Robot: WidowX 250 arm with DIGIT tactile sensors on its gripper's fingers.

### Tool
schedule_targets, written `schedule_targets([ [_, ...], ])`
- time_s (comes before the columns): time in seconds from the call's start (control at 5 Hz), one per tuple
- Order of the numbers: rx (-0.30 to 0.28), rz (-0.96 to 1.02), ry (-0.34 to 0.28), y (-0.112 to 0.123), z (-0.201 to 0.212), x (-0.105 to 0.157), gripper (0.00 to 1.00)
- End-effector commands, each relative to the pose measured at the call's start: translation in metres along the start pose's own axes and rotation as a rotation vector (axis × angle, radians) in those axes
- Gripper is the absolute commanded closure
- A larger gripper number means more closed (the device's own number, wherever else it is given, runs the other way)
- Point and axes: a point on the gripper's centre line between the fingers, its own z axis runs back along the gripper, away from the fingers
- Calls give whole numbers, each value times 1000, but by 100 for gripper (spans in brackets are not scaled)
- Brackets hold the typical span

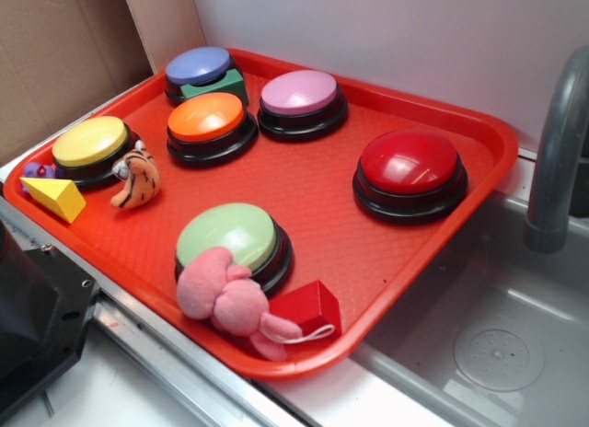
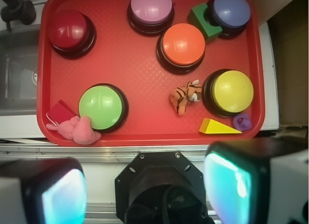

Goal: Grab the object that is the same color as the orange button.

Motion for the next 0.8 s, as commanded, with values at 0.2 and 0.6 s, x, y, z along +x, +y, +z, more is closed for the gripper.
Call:
schedule_targets([
  [0.2, 18, 6, 8, 11, -21, 14, 0],
  [0.6, 73, 186, -16, 39, -75, 41, 0],
])
